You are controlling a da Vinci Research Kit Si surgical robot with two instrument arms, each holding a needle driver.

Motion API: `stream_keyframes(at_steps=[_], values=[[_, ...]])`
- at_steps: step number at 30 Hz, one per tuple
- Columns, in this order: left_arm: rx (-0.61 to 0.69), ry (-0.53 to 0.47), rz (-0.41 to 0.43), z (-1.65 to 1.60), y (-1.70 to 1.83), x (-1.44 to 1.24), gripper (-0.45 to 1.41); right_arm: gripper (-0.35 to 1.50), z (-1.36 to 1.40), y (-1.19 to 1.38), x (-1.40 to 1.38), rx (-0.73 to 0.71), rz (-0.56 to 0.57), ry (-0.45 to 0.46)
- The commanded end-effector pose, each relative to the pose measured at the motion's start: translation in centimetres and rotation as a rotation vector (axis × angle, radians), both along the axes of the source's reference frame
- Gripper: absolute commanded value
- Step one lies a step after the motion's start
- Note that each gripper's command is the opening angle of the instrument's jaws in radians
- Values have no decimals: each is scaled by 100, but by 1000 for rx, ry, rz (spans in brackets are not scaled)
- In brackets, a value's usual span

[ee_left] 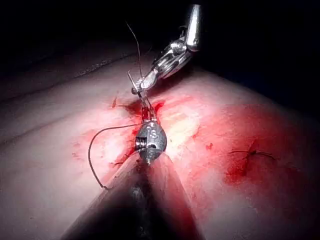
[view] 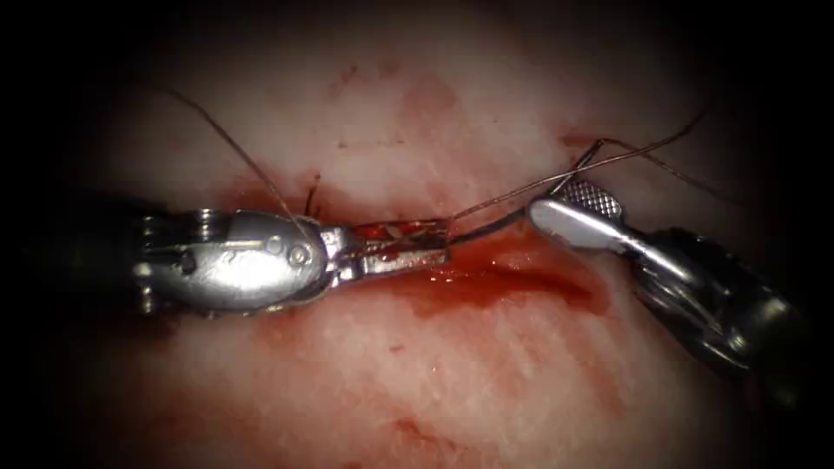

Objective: Wound Closure

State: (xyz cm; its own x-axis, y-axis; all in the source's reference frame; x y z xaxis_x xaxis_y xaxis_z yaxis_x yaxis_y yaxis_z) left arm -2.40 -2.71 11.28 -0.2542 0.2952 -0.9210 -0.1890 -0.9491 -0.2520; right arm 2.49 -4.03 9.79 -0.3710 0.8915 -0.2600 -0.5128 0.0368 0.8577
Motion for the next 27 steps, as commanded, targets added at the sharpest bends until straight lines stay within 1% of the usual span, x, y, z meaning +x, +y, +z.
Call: stream_keyframes(at_steps=[1, 11, 14, 18, 22, 27], values=[[-5, -1, 3, 5, -2, -6, -45, 56, 5, -2, 8, 9, 15, 0], [-15, -1, 6, 2, -4, -8, -45, 44, 5, -1, 13, 180, 113, 84], [-15, -1, 6, 2, -4, -8, -45, 44, 5, -3, 16, 212, 131, 102], [-21, -1, 8, 2, -4, -8, -45, 39, 6, -7, 20, 249, 149, 119], [-32, -1, 11, 2, -4, -9, -45, 39, 8, -10, 27, 265, 161, 125], [-33, 0, 11, 3, -4, -9, -45, 44, 10, -15, 37, 280, 177, 133]])
